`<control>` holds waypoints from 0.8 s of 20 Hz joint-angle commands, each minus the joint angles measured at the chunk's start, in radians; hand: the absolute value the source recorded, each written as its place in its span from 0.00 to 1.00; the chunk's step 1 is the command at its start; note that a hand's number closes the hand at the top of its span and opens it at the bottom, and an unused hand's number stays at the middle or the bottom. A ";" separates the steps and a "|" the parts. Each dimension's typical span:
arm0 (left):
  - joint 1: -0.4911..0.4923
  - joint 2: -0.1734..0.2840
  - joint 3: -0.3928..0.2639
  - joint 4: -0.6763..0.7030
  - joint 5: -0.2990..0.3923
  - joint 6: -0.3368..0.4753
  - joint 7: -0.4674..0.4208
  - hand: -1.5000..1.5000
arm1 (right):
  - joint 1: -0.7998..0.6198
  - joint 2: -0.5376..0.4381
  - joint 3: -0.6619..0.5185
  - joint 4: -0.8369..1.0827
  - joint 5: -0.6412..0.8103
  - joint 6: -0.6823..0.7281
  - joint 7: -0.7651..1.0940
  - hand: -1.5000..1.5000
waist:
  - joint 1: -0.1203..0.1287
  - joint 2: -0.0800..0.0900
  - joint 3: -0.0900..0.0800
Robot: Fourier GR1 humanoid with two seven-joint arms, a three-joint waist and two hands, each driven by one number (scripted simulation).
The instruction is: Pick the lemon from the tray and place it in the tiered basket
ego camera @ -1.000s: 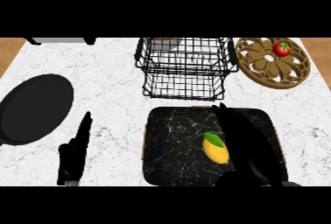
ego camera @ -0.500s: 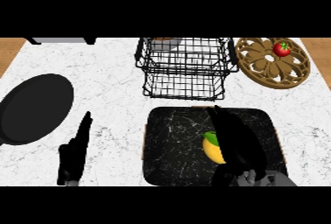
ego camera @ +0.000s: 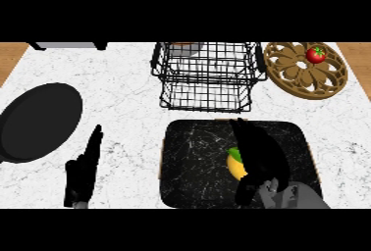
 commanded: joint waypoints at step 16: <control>0.008 0.005 0.063 0.019 0.006 -0.091 0.018 0.50 | 0.125 0.071 -0.059 0.190 0.143 -0.022 -0.125 1.00 | 0.000 0.005 -0.005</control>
